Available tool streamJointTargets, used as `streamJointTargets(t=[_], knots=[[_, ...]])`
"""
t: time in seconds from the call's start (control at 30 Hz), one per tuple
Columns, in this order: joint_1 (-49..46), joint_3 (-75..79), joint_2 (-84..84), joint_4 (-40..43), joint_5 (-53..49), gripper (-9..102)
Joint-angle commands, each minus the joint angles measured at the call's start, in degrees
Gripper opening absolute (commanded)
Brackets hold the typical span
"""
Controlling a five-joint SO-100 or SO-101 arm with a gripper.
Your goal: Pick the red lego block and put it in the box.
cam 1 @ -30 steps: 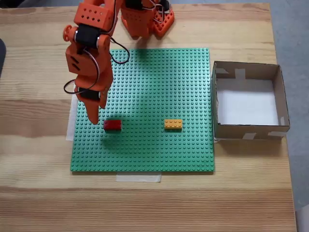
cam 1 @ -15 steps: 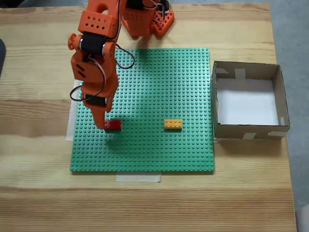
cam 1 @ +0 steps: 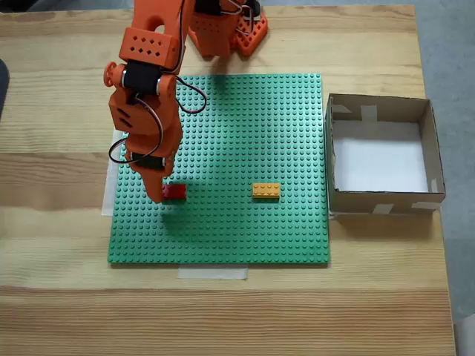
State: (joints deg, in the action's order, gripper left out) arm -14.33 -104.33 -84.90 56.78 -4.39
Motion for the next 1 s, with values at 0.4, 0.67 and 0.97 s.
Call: streamJointTargets(t=[0.4,0.67,0.97], knots=[[-0.53,2.99,1.76,-0.79,-2.29,23],[-0.97,2.9,1.85,-0.88,-2.99,23],[-1.23,2.81,1.85,-1.14,-3.16,23]])
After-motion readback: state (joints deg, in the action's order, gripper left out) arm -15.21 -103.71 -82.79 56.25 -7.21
